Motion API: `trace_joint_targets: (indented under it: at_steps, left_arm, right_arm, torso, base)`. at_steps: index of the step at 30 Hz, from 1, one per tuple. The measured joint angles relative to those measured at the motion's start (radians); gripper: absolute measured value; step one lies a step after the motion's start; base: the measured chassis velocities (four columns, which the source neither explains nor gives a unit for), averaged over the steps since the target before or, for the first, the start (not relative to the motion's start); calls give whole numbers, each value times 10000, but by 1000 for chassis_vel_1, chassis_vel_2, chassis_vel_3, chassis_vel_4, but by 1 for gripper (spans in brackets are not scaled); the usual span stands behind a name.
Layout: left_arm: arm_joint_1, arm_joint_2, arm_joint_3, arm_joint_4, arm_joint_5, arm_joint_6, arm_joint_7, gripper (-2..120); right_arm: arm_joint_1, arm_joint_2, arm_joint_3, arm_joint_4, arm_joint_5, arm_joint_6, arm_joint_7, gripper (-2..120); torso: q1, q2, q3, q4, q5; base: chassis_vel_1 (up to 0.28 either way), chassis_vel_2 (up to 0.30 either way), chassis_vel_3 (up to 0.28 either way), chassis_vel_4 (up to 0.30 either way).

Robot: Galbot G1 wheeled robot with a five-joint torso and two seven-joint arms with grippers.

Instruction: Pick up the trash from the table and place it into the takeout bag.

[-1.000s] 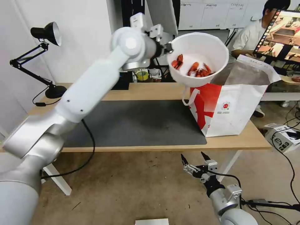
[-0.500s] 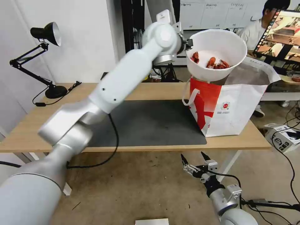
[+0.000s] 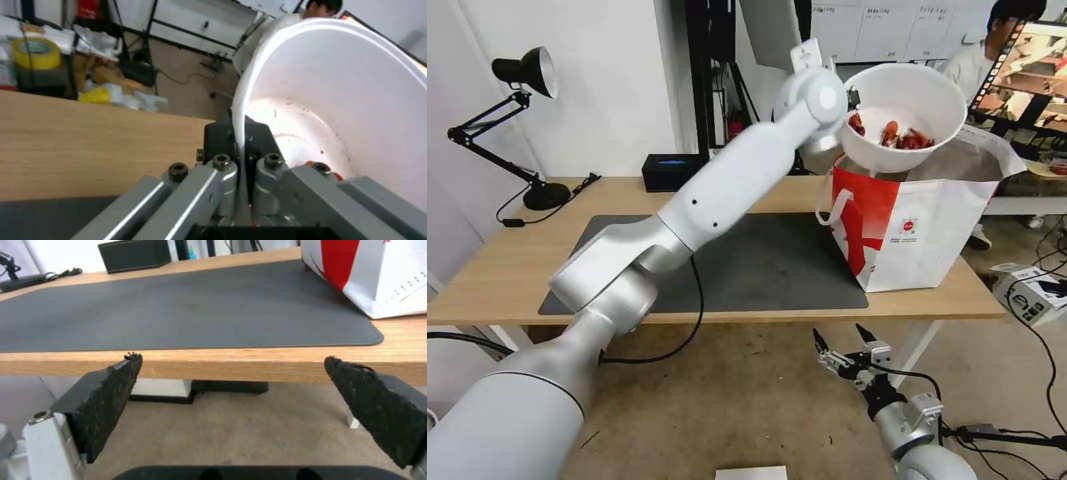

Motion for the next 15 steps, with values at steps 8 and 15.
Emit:
trace_joint_targets:
  at_steps: [8,15]
  left_arm:
    - [192,21,241,80,668,-244,-61,0]
    - [293,29,372,30,905,-256,-89,0]
  right_arm:
    - [0,0,0,0,0,0,0,100]
    - [0,0,0,0,0,0,0,100]
  torso:
    - [0,0,0,1,-1]
    - [0,0,0,0,-1]
  base:
    - [0,0,0,0]
    - [0,0,0,0]
